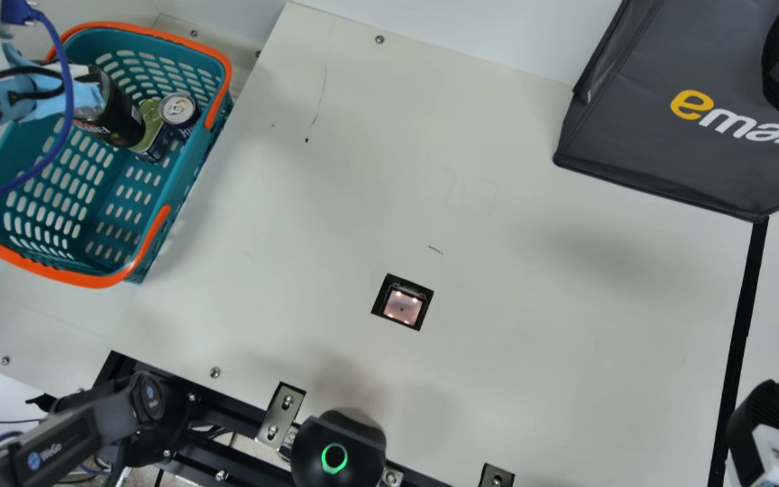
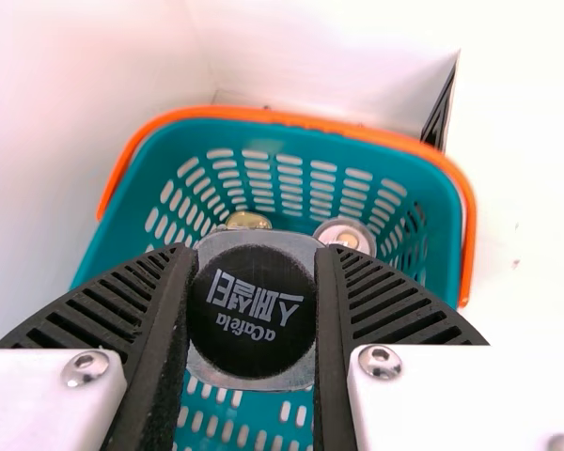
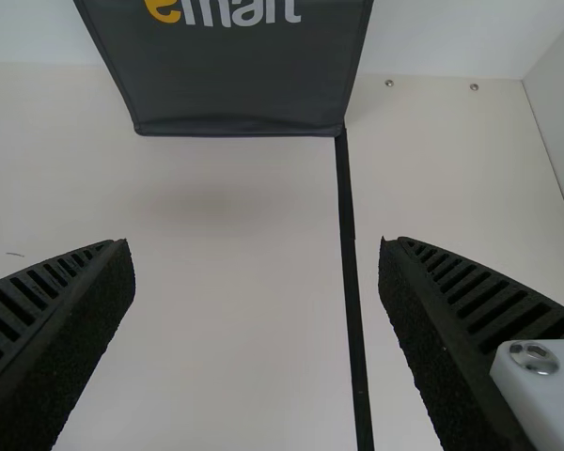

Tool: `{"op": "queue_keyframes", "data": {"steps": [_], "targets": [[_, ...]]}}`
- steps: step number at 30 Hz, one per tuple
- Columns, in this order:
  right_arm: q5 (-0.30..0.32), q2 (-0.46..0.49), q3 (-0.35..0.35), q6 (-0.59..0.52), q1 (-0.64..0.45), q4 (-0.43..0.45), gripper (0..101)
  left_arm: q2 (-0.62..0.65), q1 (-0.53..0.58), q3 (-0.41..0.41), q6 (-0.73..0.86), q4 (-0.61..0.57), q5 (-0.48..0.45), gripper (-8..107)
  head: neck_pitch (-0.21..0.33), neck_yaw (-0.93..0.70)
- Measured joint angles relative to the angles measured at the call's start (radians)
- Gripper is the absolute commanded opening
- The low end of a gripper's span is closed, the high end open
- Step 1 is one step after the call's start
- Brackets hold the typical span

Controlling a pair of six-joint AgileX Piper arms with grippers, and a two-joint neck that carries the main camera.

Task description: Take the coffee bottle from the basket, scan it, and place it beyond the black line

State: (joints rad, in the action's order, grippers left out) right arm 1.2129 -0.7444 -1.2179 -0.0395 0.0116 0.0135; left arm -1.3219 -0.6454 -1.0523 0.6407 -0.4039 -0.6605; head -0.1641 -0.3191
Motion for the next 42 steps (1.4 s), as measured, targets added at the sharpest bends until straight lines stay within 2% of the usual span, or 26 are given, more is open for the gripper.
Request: {"op": "queue_keyframes", "data": {"steps": [13, 23, 42], "targets": [[0.000, 0.000, 0.000, 0.000, 0.000, 0.000, 91, 0.035, 0.023, -0.112, -0.121, 0.054, -0.063, 10, 0.000, 0.000], [0.000, 0.000, 0.000, 0.000, 0.000, 0.000, 91, 0.065, 0.093, -0.172, -0.212, 0.084, -0.095, 10, 0.000, 0.000], [-0.001, 0.000, 0.000, 0.000, 0.000, 0.000, 91, 0.092, 0.295, -0.185, -0.275, 0.116, -0.118, 10, 0.000, 0.000]]}}
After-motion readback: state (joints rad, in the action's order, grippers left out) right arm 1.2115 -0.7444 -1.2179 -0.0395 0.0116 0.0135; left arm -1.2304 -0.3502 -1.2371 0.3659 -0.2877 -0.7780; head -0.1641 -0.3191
